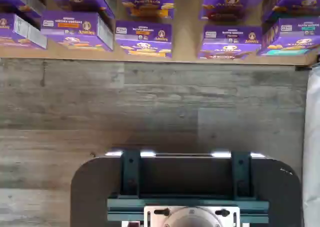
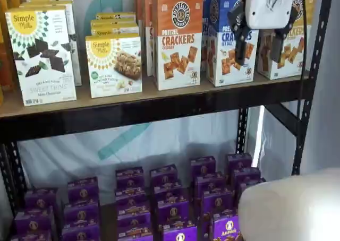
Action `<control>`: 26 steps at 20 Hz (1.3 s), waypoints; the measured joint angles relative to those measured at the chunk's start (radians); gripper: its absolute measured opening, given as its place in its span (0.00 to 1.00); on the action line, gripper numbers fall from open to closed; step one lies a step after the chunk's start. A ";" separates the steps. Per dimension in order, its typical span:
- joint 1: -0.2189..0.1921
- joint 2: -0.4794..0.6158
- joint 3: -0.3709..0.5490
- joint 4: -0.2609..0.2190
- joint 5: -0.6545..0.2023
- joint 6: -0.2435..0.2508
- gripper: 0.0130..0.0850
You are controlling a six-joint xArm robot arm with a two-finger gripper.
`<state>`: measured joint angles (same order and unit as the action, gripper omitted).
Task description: Retrieve the yellow and white box located on the top shelf, the sixth one from the left
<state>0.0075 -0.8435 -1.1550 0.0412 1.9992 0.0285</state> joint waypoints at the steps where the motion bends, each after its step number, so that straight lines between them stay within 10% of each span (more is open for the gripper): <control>1: -0.037 -0.034 0.033 0.031 -0.053 -0.024 1.00; 19: -0.130 -0.054 0.089 0.002 -0.124 -0.130 1.00; 26: -0.230 -0.037 0.102 -0.029 -0.216 -0.236 1.00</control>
<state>-0.2222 -0.8804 -1.0534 0.0118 1.7828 -0.2071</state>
